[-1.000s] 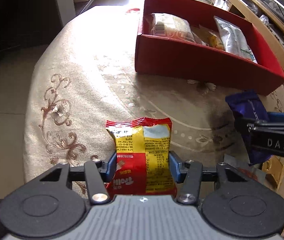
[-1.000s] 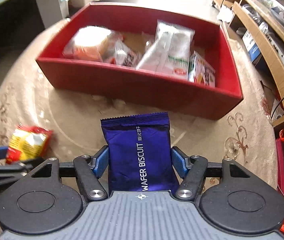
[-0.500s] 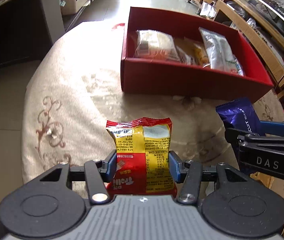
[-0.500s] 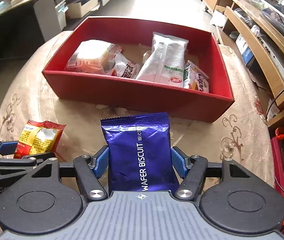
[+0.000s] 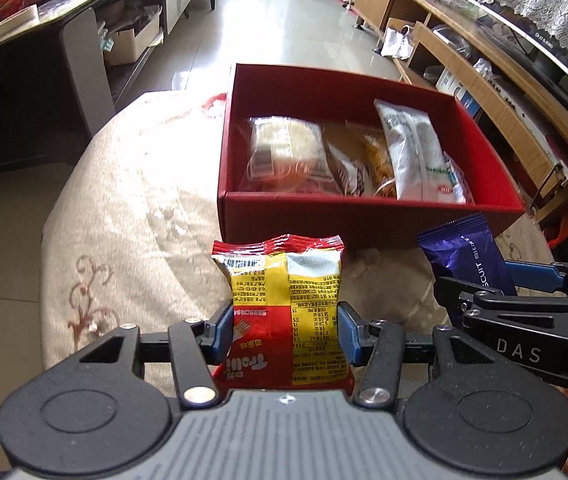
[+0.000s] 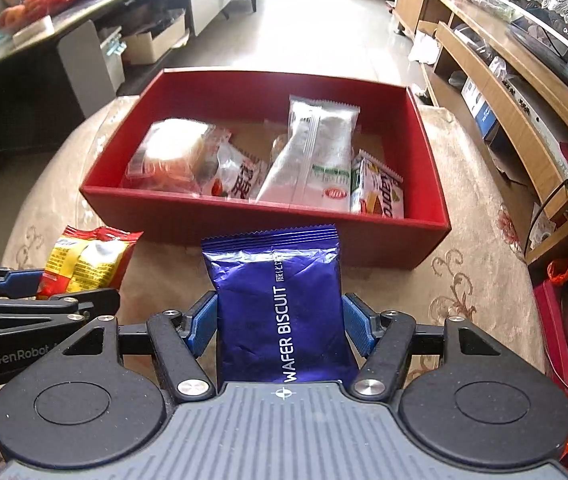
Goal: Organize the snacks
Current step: 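Lift the red-yellow bag and blue wafer bag and carry them over the red box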
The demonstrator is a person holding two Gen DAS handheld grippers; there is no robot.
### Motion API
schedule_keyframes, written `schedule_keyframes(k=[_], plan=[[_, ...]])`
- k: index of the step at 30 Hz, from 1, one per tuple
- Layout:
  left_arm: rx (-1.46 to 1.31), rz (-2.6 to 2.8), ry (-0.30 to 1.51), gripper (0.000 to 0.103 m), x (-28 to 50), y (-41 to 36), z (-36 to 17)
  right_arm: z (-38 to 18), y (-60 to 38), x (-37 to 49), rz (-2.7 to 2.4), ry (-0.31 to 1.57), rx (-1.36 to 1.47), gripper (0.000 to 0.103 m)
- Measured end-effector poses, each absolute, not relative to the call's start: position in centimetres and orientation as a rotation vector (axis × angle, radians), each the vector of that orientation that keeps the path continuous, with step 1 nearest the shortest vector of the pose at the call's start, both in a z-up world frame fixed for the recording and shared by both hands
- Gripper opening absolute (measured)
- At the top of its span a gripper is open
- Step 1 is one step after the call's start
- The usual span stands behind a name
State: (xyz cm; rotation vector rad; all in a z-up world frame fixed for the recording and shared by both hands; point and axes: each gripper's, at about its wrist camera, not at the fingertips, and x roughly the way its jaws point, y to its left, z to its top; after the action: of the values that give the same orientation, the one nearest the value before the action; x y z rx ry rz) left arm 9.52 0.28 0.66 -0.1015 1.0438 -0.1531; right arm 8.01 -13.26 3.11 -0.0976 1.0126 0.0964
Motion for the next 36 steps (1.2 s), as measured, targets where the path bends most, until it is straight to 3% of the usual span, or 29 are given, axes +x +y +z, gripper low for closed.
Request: schedule_keyframes(k=[36], plan=[[-0.099,-0.168,0.946,0.047,14.3,-1.4,3.6,5.5,-14.5,11.6,0.046,0.920,-0.014,0.072]])
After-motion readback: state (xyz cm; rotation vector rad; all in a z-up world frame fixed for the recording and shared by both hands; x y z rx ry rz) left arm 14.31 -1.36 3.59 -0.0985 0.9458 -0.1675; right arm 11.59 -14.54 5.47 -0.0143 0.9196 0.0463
